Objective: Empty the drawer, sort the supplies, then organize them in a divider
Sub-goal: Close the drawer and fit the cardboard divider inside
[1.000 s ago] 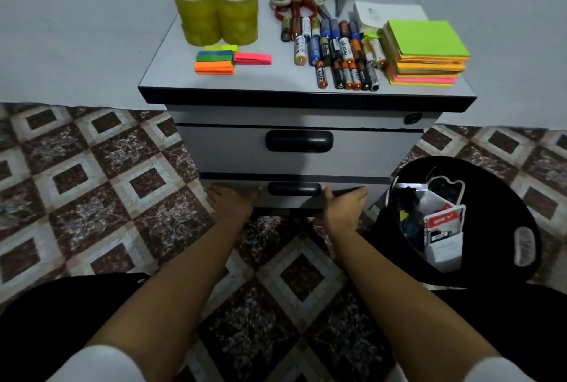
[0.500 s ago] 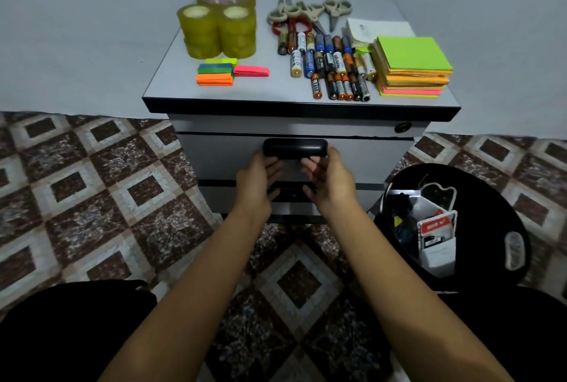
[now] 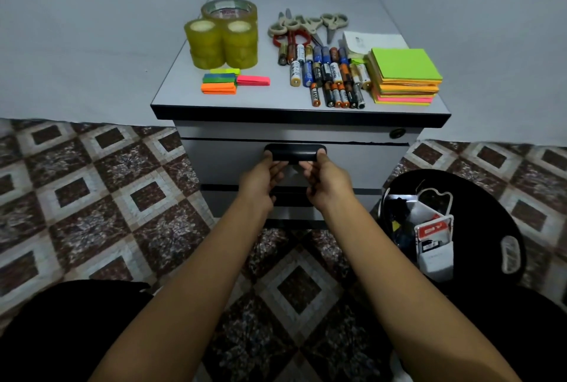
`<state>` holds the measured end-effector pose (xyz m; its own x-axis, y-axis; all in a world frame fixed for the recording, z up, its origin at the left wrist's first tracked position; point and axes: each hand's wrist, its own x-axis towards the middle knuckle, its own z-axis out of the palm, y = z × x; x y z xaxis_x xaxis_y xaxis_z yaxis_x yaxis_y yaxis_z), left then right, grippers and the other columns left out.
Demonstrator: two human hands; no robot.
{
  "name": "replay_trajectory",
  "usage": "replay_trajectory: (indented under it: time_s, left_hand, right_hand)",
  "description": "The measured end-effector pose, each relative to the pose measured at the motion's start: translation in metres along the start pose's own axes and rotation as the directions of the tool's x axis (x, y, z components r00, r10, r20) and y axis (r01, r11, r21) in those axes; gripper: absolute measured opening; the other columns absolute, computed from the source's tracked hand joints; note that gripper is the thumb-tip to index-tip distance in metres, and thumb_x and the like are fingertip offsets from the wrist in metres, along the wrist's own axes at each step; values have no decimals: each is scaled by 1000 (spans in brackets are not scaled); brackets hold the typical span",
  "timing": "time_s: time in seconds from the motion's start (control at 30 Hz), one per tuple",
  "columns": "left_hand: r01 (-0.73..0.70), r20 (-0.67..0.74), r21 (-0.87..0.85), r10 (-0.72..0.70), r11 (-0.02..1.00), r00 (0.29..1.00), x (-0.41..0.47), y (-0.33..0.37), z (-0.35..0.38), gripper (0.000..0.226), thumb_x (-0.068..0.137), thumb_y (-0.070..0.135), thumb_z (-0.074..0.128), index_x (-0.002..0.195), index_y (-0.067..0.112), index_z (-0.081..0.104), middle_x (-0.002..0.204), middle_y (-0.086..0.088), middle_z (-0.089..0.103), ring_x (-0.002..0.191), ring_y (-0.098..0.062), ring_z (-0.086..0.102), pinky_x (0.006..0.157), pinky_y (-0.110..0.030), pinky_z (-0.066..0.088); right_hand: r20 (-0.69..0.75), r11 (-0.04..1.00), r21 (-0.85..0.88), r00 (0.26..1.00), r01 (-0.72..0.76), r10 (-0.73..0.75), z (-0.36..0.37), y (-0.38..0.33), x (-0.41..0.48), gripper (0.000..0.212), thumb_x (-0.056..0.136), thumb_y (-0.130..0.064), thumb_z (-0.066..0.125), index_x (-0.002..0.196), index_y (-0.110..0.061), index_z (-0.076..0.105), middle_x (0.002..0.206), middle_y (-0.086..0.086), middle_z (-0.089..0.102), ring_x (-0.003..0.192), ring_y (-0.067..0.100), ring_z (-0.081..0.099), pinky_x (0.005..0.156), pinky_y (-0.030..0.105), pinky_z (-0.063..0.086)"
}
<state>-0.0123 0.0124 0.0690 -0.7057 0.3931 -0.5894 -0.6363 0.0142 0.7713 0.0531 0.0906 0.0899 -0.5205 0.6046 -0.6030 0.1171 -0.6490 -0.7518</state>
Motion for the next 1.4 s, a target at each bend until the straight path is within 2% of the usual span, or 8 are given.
replay_trajectory:
  time_s: [0.5, 0.63, 0.77, 0.87, 0.93, 1.03, 1.27, 1.4]
  left_hand:
    - [-75, 22, 24, 74, 997, 997, -31, -21, -18, 28, 96, 41, 46, 83, 23, 62, 71, 15, 70, 70, -4, 56, 60, -29, 32]
    - [-187, 26, 253, 186, 949, 982, -41, -11, -22, 32, 99, 37, 42, 82, 17, 61, 75, 7, 68, 69, -8, 59, 58, -25, 39]
    - [-441, 106, 723, 545, 532, 832, -39, 4, -36, 32, 98, 31, 46, 82, 9, 63, 79, -4, 62, 76, -20, 58, 65, -25, 41]
    - [-501, 249, 862, 799, 74, 547, -30, 14, -50, 31, 91, 29, 48, 101, 5, 65, 97, -16, 62, 90, -34, 57, 75, -37, 46]
    - [-455, 332, 883, 839, -116, 431, -21, 17, -55, 33, 85, 28, 48, 100, 4, 65, 99, -20, 62, 91, -39, 58, 77, -44, 47]
    - [-436, 402, 876, 809, -205, 429, -15, 23, -60, 39, 86, 30, 42, 93, 2, 68, 90, -19, 64, 83, -39, 60, 75, -42, 49]
    - [-473, 417, 863, 776, -175, 474, -15, 30, -61, 33, 89, 28, 51, 92, -2, 66, 92, -21, 61, 92, -38, 55, 75, -41, 46]
    - [-511, 481, 827, 767, -236, 425, -26, 25, -67, 48, 89, 39, 37, 80, 0, 63, 80, -18, 60, 76, -35, 57, 62, -36, 45]
  right_hand:
    - [12, 996, -77, 999, 39, -39, -21, 20, -23, 31, 97, -36, 45, 82, -15, 61, 75, -6, 65, 63, 5, 51, 55, 24, 35]
    - [13, 966, -239, 995, 100, -100, -25, 15, -27, 32, 98, -35, 45, 77, -15, 60, 75, -2, 66, 66, 10, 56, 62, 28, 41]
    - [147, 443, -809, 863, 386, -483, -42, 5, -25, 42, 97, -37, 44, 75, -6, 62, 70, 7, 64, 64, 20, 57, 62, 32, 46]
    - [363, 6, -811, 512, 585, -778, -48, -6, -26, 27, 96, -25, 48, 93, -5, 65, 87, 11, 62, 81, 27, 56, 68, 33, 41]
    - [464, -195, -808, 397, 556, -792, -49, -12, -14, 27, 91, -23, 50, 101, -4, 67, 100, 16, 63, 96, 35, 56, 81, 42, 43]
    - [525, -280, -830, 507, 481, -684, -54, -17, 2, 30, 93, -24, 49, 108, -5, 66, 108, 17, 64, 104, 36, 56, 94, 45, 38]
    - [546, -323, -827, 525, 459, -653, -57, -19, -4, 30, 96, -27, 47, 111, -8, 64, 111, 13, 63, 108, 33, 52, 95, 39, 34]
    - [555, -322, -820, 524, 472, -646, -65, -13, -21, 30, 95, -29, 48, 102, -6, 64, 104, 14, 63, 103, 34, 53, 89, 39, 36]
